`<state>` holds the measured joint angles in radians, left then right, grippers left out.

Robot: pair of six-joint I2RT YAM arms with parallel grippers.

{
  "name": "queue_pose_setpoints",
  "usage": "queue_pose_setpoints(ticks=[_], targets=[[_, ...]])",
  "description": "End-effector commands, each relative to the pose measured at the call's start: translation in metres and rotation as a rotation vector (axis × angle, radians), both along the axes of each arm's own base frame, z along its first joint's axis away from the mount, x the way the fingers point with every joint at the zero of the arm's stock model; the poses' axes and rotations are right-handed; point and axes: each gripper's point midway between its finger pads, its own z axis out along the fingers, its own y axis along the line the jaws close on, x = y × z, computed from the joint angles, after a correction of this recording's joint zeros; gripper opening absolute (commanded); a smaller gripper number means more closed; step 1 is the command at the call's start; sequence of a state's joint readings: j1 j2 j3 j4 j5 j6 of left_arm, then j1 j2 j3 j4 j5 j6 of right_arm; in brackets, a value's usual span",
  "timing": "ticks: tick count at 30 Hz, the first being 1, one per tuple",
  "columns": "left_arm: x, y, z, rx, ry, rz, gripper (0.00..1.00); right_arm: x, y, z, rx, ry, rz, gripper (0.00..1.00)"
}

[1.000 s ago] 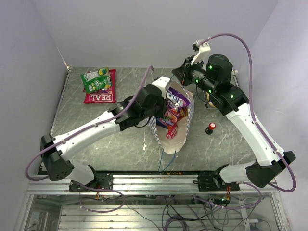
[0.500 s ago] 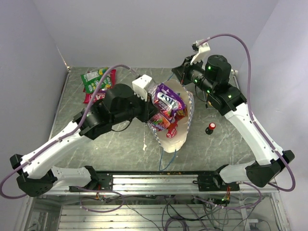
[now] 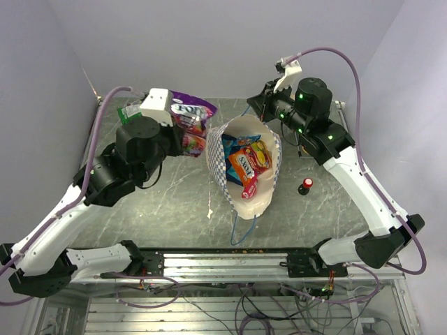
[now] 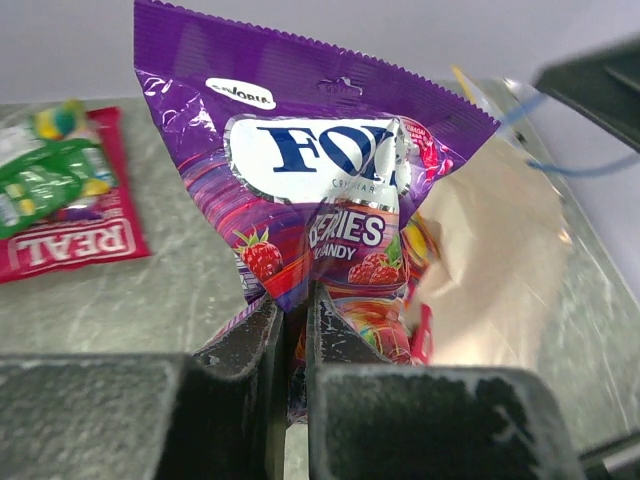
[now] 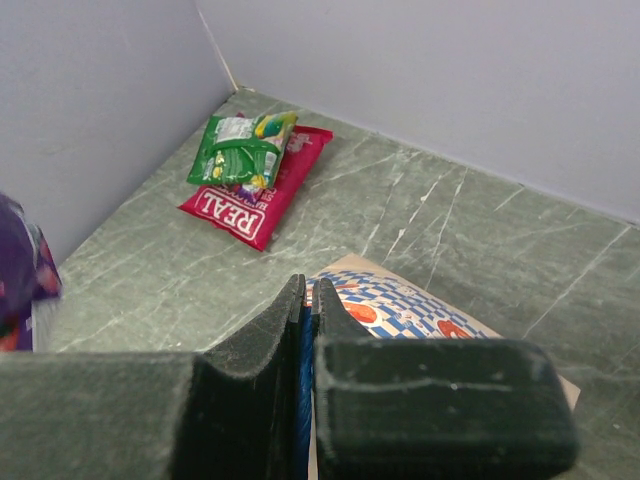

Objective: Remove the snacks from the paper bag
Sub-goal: Place the snack at the center of the board.

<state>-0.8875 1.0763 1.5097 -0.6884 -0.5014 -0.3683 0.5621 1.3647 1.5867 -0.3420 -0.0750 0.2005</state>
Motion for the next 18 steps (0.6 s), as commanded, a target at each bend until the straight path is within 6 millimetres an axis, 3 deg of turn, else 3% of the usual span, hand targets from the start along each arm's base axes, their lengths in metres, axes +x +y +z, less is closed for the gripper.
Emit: queue_pose_setpoints(ticks=[1, 5, 9, 13, 18], targets=[[0.018, 0.045, 0.014, -0.024, -0.024, 0.241, 0.07, -0.001, 0.001, 0.021, 0.033, -0.050, 0.012, 0.00], [0.039, 0.060, -0.005, -0.004, 0.059, 0.330, 0.07, -0.002, 0.003, 0.019, 0.029, -0.027, 0.023, 0.00], [0.074, 0.073, -0.036, 0.017, 0.152, 0.376, 0.07, -0.005, 0.002, 0.011, 0.026, -0.013, 0.032, 0.00], [0.118, 0.108, -0.085, -0.013, 0.320, 0.436, 0.07, -0.010, -0.001, 0.013, 0.035, -0.011, 0.025, 0.00], [0.163, 0.169, -0.144, -0.056, 0.473, 0.583, 0.07, -0.017, -0.004, 0.011, 0.047, 0.007, 0.024, 0.00]])
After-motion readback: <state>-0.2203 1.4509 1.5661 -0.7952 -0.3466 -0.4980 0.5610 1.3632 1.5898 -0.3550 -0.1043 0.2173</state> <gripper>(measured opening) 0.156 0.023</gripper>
